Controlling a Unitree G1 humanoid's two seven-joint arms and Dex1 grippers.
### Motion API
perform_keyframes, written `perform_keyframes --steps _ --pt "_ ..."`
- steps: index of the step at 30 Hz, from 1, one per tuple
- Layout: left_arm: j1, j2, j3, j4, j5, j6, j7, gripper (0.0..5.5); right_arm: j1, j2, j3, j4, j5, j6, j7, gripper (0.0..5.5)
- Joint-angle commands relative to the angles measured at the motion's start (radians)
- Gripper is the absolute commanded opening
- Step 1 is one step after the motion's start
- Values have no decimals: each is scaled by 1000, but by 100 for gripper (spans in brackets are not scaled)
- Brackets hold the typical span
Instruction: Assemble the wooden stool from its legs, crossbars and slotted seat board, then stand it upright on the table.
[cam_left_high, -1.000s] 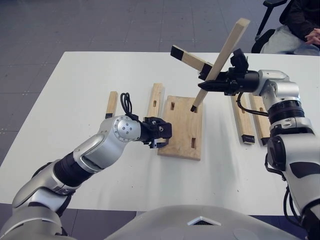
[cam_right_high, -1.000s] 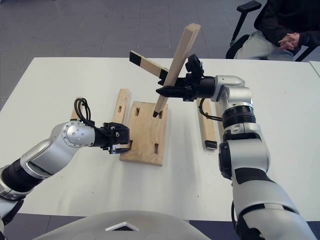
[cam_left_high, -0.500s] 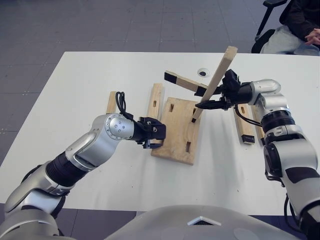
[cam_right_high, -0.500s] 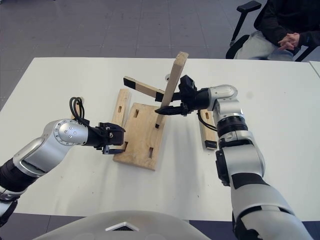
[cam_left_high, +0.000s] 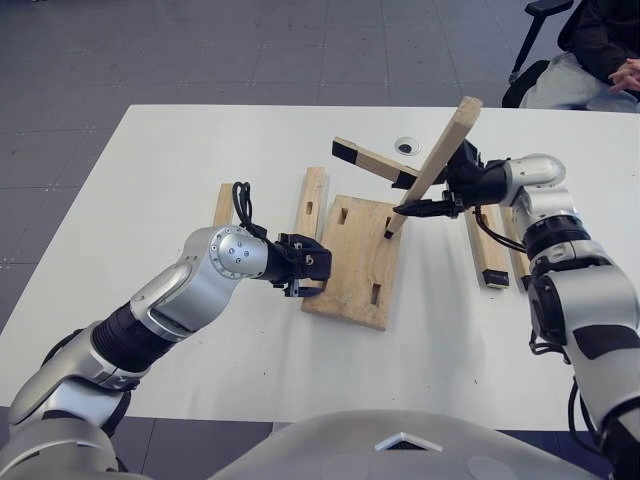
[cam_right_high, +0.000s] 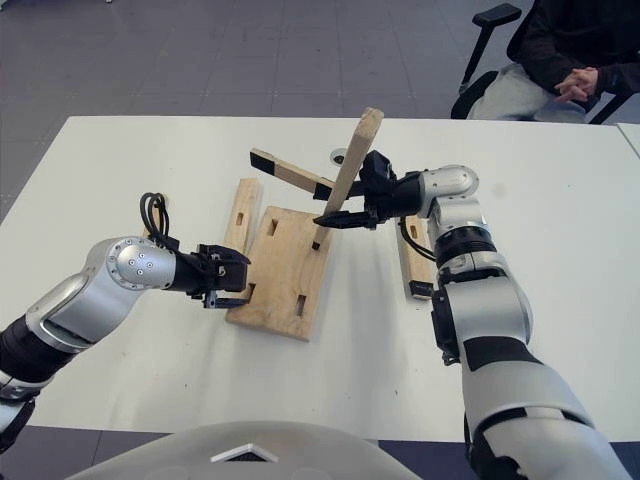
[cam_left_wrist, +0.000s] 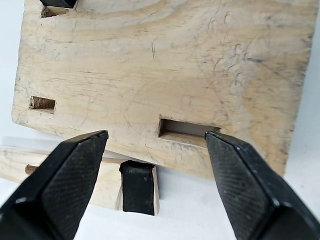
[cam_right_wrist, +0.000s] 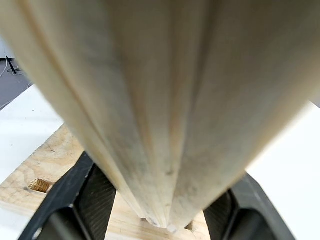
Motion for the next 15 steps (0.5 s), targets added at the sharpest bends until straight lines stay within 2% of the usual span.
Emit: perform_keyframes --steps 1,11,15 --pt "37 25 -22 22 26 17 -44 362 -15 -12 10 32 -59 -15 -7 218" --pt "45 24 -16 18 39 9 -62 362 11 25 -34 44 -84 -59 -34 218" --pt "54 24 -10 10 41 16 -62 362 61 12 12 -4 -51 -15 -2 218"
